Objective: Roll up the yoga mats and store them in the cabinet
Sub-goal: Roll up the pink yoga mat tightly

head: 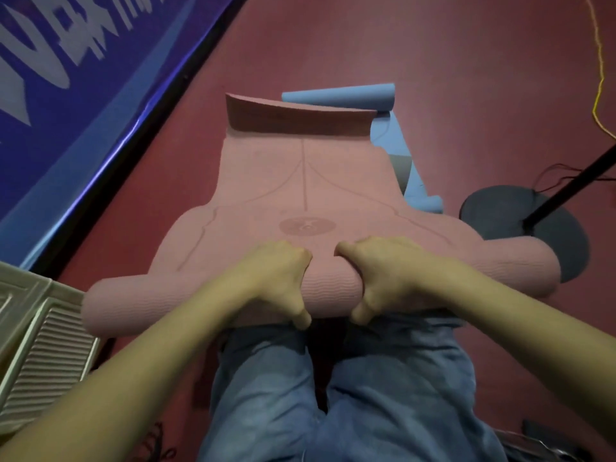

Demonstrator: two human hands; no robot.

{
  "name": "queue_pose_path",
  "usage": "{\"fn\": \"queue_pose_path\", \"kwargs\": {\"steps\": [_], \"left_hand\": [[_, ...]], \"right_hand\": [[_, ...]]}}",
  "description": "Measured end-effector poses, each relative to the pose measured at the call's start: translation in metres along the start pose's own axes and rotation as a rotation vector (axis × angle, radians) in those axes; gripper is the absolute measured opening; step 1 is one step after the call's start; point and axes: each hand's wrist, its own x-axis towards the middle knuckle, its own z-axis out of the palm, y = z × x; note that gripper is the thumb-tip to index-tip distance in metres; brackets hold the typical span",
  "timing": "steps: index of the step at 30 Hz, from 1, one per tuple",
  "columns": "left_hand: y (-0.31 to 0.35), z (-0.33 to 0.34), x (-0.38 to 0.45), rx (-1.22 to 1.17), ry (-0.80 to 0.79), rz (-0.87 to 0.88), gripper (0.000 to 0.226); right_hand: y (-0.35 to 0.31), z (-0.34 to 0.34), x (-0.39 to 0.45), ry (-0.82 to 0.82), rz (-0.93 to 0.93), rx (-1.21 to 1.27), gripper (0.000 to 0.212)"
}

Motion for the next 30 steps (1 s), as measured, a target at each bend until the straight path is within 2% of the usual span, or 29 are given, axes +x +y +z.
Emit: {"fn": "queue_pose_path", "kwargs": {"steps": [3,6,10,13,16,18,21,23,25,28,30], "left_hand": [[-0.002,0.001,0.004,-0.02,-0.023,0.002,0.074],[-0.001,0.013,0.001,-0.054,0.004,-0.021,0.076],[-0.001,0.023,-0.002,-0.053,0.187,-0.04,0.094],[0.002,0.029,-0.005,0.036,0.28,-0.068,0.083],[-0.002,0.032,-0.007,0.025,0.345,-0.06,0.079],[-0.008,0.033,-0.005,0.024,0.349,-0.04,0.09],[-0.013,0.03,0.002,0.096,0.269,-0.045,0.107],[-0.015,0.024,0.008,0.105,0.259,-0.055,0.094],[-0.018,0.017,0.013,0.073,0.231,-0.055,0.081],[-0.024,0.007,0.021,0.022,0.156,-0.052,0.081],[-0.026,0.0,0.027,0.002,0.128,-0.038,0.085]], "right_hand": [[-0.01,0.022,-0.003,0.131,-0.056,-0.191,0.084],[-0.01,0.023,-0.002,0.165,-0.051,-0.171,0.064],[-0.001,-0.004,0.015,0.013,-0.031,-0.121,0.077],[0.005,-0.018,0.035,-0.167,-0.008,0.002,0.083],[0.017,-0.022,0.055,-0.267,-0.019,0.159,0.075],[0.02,-0.024,0.062,-0.292,-0.049,0.195,0.071],[0.021,-0.023,0.068,-0.3,-0.065,0.223,0.071],[0.023,-0.022,0.068,-0.278,-0.046,0.229,0.075],[0.023,-0.02,0.059,-0.174,0.003,0.18,0.083],[0.021,-0.01,0.041,0.067,-0.007,-0.025,0.085],[0.022,-0.003,0.034,0.134,-0.041,-0.112,0.086]]}}
